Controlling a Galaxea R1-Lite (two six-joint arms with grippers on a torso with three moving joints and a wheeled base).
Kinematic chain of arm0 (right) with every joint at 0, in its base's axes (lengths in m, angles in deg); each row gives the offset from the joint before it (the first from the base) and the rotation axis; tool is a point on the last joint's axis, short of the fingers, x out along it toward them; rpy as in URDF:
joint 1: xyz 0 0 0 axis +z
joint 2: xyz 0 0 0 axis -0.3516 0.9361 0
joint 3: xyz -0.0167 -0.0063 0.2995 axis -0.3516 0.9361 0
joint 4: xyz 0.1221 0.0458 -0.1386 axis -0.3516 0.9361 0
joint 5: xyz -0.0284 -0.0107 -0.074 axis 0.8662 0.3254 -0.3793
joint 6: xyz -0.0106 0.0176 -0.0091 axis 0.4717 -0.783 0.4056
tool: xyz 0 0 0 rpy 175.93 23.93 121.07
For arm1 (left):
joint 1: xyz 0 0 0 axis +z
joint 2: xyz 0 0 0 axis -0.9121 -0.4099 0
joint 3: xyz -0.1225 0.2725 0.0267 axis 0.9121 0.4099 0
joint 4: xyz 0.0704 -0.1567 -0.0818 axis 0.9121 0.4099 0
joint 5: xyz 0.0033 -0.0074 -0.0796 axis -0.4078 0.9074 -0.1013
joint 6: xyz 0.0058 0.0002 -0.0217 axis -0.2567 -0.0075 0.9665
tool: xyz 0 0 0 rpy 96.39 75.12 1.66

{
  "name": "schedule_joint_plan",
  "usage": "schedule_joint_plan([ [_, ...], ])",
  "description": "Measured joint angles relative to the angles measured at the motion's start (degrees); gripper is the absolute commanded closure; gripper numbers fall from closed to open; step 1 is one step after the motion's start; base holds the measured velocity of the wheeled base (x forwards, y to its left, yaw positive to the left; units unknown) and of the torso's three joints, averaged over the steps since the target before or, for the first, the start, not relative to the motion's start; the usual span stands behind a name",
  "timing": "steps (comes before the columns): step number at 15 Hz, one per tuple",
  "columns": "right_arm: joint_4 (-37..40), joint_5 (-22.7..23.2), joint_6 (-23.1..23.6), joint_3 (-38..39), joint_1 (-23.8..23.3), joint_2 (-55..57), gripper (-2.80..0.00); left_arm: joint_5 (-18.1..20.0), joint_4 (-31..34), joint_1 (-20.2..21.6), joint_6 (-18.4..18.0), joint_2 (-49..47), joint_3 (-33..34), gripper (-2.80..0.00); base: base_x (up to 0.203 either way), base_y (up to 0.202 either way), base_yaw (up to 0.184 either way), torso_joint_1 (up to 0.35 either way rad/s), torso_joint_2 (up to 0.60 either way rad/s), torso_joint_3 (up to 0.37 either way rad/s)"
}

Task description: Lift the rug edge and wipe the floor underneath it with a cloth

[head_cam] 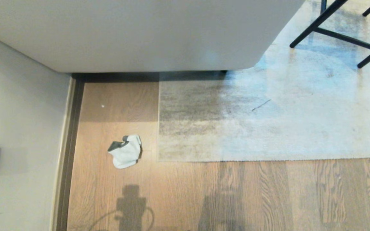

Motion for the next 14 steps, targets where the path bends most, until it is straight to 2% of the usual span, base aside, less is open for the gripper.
schedule_joint_plan([
  [14,0.0,0.0,0.0,0.0,0.0,0.0,0.0,0.0,0.0,0.0,0.0,0.0,0.0,0.0,0.0,0.0,0.0,0.003,0.0,0.206],
])
